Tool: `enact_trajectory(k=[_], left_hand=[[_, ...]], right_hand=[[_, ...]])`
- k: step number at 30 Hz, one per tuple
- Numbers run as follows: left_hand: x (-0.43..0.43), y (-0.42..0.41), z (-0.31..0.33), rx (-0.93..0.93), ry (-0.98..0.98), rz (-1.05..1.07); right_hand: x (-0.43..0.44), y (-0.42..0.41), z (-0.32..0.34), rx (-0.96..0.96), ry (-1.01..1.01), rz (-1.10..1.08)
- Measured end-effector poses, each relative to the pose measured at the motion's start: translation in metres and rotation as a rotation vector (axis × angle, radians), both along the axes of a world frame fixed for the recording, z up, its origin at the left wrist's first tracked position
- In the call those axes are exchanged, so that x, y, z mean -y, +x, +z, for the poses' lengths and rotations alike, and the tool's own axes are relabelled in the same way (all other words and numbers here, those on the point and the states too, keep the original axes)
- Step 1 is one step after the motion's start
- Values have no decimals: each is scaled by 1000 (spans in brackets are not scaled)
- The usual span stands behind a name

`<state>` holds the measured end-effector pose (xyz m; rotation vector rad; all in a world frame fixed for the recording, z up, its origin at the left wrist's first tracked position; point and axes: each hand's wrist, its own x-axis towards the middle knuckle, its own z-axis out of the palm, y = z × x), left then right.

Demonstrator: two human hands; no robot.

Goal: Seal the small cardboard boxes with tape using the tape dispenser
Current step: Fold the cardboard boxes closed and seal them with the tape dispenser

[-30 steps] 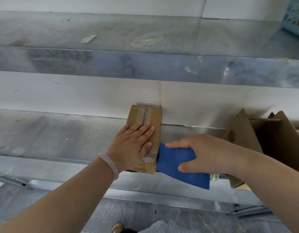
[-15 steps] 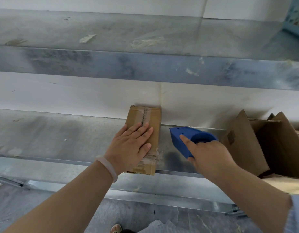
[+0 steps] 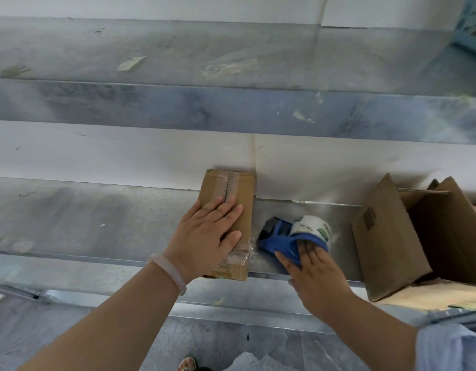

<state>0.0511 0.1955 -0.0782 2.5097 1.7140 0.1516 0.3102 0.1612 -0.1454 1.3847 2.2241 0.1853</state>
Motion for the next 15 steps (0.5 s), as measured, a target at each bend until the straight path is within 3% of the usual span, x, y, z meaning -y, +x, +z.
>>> enact_trajectory(k=[6,8,11,15], left_hand=[[-1,-4,-2,53,-10,31],[-2,-6,-2,73,-22,52],[-2,-5,-3,74,-17,57],[1,3,-3,35,11,72]], right_hand=[[1,2,-4,-167,-127,-165],[8,1,7,-276,-64,-189],[27,-10,24,-711,98,-159],[27,-55,51,-1387,-284,-395]])
